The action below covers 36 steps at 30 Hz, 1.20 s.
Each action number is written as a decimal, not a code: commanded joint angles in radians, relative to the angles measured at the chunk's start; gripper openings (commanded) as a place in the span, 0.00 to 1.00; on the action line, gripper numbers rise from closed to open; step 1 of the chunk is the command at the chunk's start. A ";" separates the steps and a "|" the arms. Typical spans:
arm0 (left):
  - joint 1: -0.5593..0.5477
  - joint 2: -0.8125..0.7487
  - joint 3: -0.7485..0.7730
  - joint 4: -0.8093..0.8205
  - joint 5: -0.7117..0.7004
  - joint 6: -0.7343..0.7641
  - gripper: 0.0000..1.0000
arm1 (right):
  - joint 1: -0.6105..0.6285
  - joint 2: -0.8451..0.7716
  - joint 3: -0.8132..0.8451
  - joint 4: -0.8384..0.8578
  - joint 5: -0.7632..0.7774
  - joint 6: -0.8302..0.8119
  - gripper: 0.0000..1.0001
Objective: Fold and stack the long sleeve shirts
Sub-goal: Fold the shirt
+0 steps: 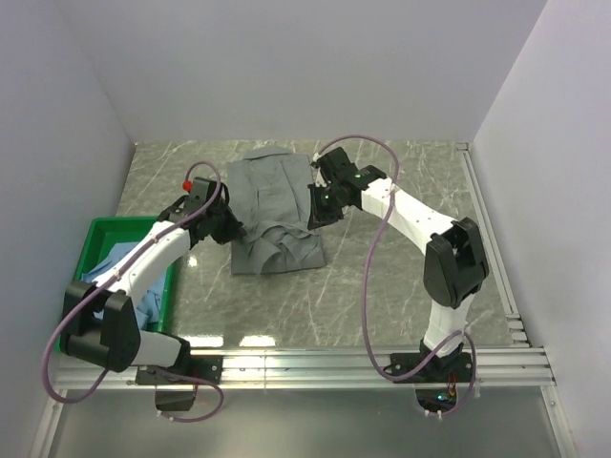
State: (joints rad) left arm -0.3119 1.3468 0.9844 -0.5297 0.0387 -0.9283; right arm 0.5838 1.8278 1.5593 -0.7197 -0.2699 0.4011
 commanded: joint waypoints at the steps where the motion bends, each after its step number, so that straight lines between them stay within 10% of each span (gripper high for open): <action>1: 0.017 0.026 0.057 0.082 -0.074 0.023 0.01 | -0.016 0.028 0.061 0.066 0.049 -0.028 0.00; 36: 0.126 0.454 0.241 0.418 -0.151 0.095 0.01 | -0.102 0.378 0.340 0.335 0.067 -0.015 0.01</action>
State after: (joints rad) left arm -0.1886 1.7988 1.1706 -0.1917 -0.1032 -0.8661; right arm 0.4999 2.1921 1.8259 -0.4458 -0.2108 0.3920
